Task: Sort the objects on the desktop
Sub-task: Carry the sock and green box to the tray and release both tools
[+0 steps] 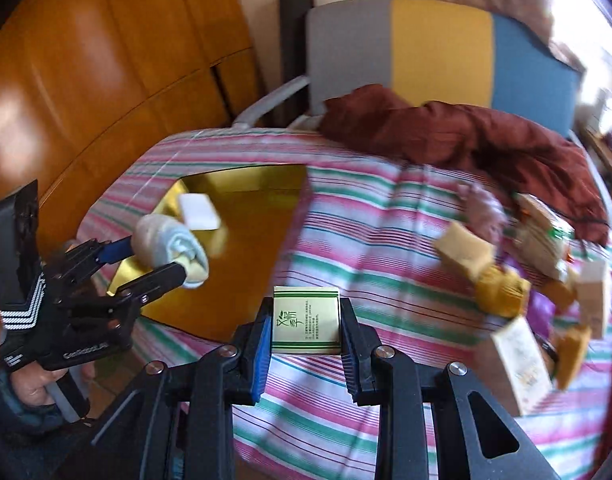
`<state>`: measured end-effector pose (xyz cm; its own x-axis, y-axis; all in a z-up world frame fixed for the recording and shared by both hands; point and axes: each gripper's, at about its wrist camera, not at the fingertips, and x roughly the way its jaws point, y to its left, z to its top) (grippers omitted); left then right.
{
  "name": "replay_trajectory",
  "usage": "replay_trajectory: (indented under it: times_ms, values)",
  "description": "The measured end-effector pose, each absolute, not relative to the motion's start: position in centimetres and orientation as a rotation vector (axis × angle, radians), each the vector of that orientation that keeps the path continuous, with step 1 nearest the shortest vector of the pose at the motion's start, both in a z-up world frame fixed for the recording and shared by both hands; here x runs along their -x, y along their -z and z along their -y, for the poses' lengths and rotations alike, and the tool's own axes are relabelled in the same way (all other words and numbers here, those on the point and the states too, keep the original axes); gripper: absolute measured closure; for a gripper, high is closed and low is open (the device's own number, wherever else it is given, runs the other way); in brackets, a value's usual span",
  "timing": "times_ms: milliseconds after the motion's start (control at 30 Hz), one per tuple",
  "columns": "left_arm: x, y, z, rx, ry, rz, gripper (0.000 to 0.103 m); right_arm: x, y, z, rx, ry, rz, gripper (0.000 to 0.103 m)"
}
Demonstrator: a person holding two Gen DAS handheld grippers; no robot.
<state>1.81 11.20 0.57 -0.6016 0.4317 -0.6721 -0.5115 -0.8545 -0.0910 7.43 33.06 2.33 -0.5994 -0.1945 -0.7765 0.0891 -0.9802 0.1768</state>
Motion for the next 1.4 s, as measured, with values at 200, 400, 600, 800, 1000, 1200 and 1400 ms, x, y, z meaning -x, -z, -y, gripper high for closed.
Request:
replay_trajectory:
  times_ms: [200,400,600,800,1000,1200,1400]
  values:
    - [-1.3,-0.4,-8.6,0.981,-2.494,-0.144,0.030,-6.2,-1.4,-30.4,-1.335,2.607,0.155,0.073]
    - [-0.8,-0.2,-7.3,0.996,-2.547,-0.140,0.030,-5.0,-1.3,-28.4,-1.309,2.576,0.150,0.073]
    - [-0.4,0.3,-5.6,1.027,-2.589,-0.129,0.030,-3.4,-1.2,-26.1,-1.292,2.551,0.122,0.073]
    - [0.0,0.9,-3.7,1.059,-2.627,-0.112,0.030,-2.2,-0.9,-24.0,-1.293,2.513,0.103,0.073]
    - [0.4,1.8,-1.7,1.099,-2.667,-0.099,0.030,-1.0,-0.3,-22.2,-1.312,2.484,0.093,0.073]
    - [1.6,3.3,0.2,1.167,-2.703,-0.077,0.030,0.5,0.7,-20.3,-1.343,2.472,0.067,0.073]
    - [2.1,4.3,2.0,1.225,-2.718,-0.028,0.028,2.0,1.5,-17.9,-1.355,2.455,0.079,0.072]
